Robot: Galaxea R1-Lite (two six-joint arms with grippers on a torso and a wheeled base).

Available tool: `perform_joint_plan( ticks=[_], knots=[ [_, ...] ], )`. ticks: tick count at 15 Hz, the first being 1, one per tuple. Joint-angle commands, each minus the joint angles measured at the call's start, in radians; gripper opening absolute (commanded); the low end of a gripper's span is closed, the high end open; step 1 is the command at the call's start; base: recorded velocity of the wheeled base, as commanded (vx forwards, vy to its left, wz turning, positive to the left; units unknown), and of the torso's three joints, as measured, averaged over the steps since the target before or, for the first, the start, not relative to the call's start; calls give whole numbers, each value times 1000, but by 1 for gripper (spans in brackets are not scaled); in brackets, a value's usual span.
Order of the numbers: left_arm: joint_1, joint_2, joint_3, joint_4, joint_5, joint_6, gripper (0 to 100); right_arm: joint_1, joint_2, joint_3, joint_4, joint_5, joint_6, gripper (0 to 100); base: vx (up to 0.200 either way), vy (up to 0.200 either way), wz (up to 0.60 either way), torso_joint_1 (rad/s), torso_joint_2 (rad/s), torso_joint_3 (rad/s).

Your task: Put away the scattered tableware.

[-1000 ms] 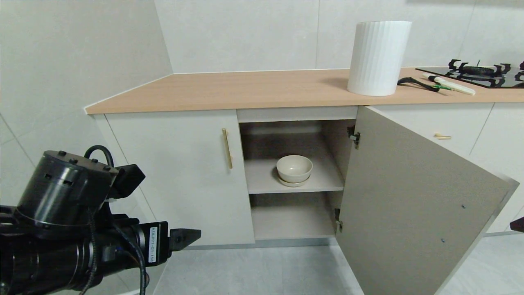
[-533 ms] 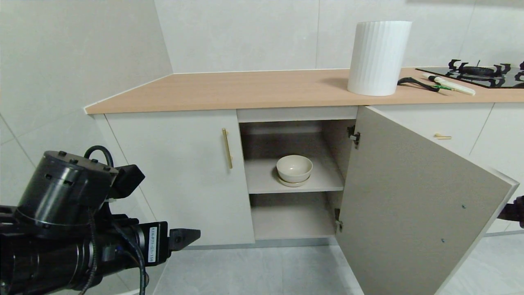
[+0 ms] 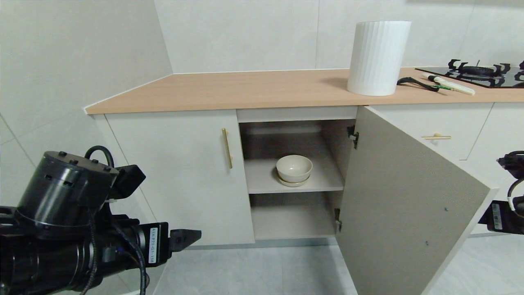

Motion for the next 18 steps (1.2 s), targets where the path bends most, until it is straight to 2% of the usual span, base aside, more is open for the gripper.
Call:
perform_joint_plan(
  ticks=[1, 3, 6, 7, 10, 12, 14, 16, 18],
  knots=[
    [1, 1, 0, 0, 1, 0, 100, 55, 16, 12, -2, -1, 17, 100, 0, 0, 0, 0, 0, 0],
    [1, 1, 0, 0, 1, 0, 100, 106, 16, 12, -2, -1, 62, 100, 0, 0, 0, 0, 0, 0],
    [1, -1, 0, -1, 1, -2, 100, 233, 24, 14, -19, 0, 149, 100, 0, 0, 0, 0, 0, 0],
    [1, -2, 0, -1, 1, -2, 100, 247, 27, 14, -24, 0, 161, 100, 0, 0, 0, 0, 0, 0],
    [-1, -5, -2, -1, 1, -2, 100, 344, 99, 16, -79, 14, 256, 100, 0, 0, 0, 0, 0, 0],
    [-1, -5, -2, -1, 1, 0, 100, 377, 139, 14, -128, 17, 263, 100, 0, 0, 0, 0, 0, 0],
    [-15, -16, 0, -1, 1, 1, 100, 394, 177, 2, -179, 72, 260, 100, 0, 0, 0, 0, 0, 0],
    [-19, -16, -2, -3, 4, 1, 100, 396, 245, -46, -256, 160, 241, 100, 0, 0, 0, 0, 0, 0],
    [-19, -13, -2, -3, 7, 1, 100, 397, 320, -116, -260, 180, 190, 100, 0, 0, 0, 0, 0, 0]
  ],
)
